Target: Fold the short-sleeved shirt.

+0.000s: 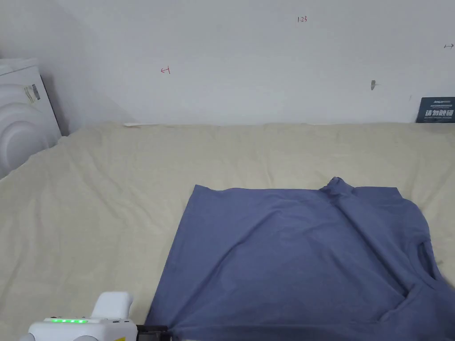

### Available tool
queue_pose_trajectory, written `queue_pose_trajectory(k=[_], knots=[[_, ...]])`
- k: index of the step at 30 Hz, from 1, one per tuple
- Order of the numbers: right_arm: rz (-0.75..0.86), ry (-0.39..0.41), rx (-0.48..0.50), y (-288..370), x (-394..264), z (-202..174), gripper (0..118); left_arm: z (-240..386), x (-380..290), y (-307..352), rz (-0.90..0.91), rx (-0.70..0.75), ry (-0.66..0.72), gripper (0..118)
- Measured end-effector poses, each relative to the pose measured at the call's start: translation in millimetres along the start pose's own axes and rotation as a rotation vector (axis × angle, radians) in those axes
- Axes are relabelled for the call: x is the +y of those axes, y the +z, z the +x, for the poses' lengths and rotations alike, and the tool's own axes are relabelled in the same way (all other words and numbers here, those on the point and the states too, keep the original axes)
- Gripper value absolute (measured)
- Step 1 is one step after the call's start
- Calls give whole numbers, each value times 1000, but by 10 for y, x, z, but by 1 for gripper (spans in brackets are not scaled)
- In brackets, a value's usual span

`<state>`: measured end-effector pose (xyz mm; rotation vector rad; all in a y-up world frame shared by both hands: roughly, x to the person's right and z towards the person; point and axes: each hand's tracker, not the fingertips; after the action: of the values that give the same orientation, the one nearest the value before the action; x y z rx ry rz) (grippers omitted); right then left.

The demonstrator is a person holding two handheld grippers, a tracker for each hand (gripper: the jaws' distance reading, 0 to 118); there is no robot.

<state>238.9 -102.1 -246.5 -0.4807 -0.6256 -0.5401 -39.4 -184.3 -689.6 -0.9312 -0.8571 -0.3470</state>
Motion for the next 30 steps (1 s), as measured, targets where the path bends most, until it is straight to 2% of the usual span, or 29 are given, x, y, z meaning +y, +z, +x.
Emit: queue_pose_trajectory(k=[3, 4, 6, 7, 8, 9, 10, 12, 16, 18, 19, 20, 21, 22, 25, 30], knots=[[-20, -21, -10, -56, -6, 43, 0, 21, 40, -84, -2, 11, 11, 111], [-23, -30, -9, -68, -8, 61, 0, 25, 58, -105, -16, 19, 16, 105], [-24, -44, -8, -81, -10, 80, 0, 46, 37, -98, -40, -4, 11, 55], [-23, -49, -11, -86, -8, 89, 0, 91, -2, -92, -44, -12, 9, 48], [-23, -53, -14, -93, -3, 101, 0, 139, -39, -70, -26, 58, -33, 33], [-22, -56, -16, -97, 2, 122, 0, 150, -60, -19, 7, 28, -54, 19], [-18, -59, -16, -91, 3, 129, 0, 159, -70, -2, 1, -2, -49, 10], [-4, -68, -23, -84, 12, 175, 0, 175, -97, 28, 32, -53, -15, 9], [15, -74, -51, -73, 48, 353, 0, 204, -57, 51, 40, -46, -3, 8], [-7, -32, -88, -114, 65, 500, 0, 212, -57, 69, 49, -56, 14, 8], [-47, -12, -82, -150, 65, 583, 12, 198, -44, 69, 51, -59, 23, 8], [-100, -11, -83, -211, 59, 687, 52, 193, -44, 78, 53, -64, 33, 8], [-179, -20, -105, -303, 43, 786, 84, 192, -49, 89, 57, -66, 42, 8], [-206, -36, -130, -383, 1, 915, 96, 193, -56, 98, 65, -67, 54, 8], [-303, -86, -156, -612, -76, 1138, 97, 234, -77, 115, 57, -78, 73, 8], [-343, 103, -229, -852, -171, 1051, 96, 286, -93, 93, 35, -61, 53, 8]])
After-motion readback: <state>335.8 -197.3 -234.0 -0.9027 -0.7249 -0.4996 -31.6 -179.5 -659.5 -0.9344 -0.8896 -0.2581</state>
